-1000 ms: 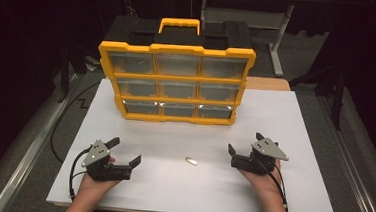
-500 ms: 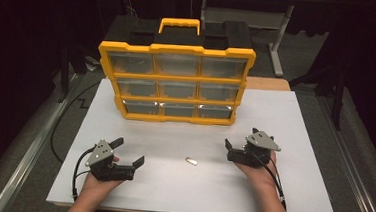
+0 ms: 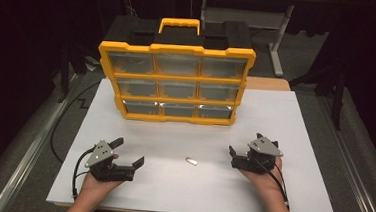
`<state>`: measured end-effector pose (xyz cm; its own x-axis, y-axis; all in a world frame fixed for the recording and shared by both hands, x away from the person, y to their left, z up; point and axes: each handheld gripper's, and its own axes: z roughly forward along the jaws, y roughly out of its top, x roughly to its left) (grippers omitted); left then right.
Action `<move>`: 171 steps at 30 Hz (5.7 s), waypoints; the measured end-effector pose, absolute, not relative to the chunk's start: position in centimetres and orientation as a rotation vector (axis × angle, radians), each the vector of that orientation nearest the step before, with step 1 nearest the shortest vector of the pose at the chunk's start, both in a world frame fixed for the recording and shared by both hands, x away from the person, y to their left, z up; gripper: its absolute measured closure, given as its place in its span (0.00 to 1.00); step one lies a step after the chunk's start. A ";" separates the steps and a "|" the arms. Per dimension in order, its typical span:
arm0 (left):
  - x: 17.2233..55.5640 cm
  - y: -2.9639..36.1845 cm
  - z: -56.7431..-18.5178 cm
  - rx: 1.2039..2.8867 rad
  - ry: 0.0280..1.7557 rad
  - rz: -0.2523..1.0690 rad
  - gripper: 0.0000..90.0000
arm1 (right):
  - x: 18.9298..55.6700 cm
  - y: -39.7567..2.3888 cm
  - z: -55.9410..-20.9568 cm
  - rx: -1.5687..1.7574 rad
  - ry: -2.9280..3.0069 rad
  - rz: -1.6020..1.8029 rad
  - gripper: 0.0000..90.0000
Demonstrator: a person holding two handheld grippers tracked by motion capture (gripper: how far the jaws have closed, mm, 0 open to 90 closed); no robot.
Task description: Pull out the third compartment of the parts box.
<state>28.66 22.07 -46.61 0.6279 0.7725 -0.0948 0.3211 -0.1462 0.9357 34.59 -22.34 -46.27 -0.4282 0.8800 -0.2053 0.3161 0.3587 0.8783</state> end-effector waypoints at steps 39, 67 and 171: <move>28.6 21.8 -46.5 1.739 0.857 0.498 0.00 | 32.8 -21.9 -46.4 0.799 2.044 0.853 0.00; 28.7 21.8 -46.5 1.728 0.854 0.495 0.00 | 31.5 -19.6 -46.3 0.505 2.064 0.631 0.00; 29.2 21.7 -46.4 1.770 0.816 0.490 0.00 | 32.8 -12.2 -42.8 0.020 1.786 0.141 0.34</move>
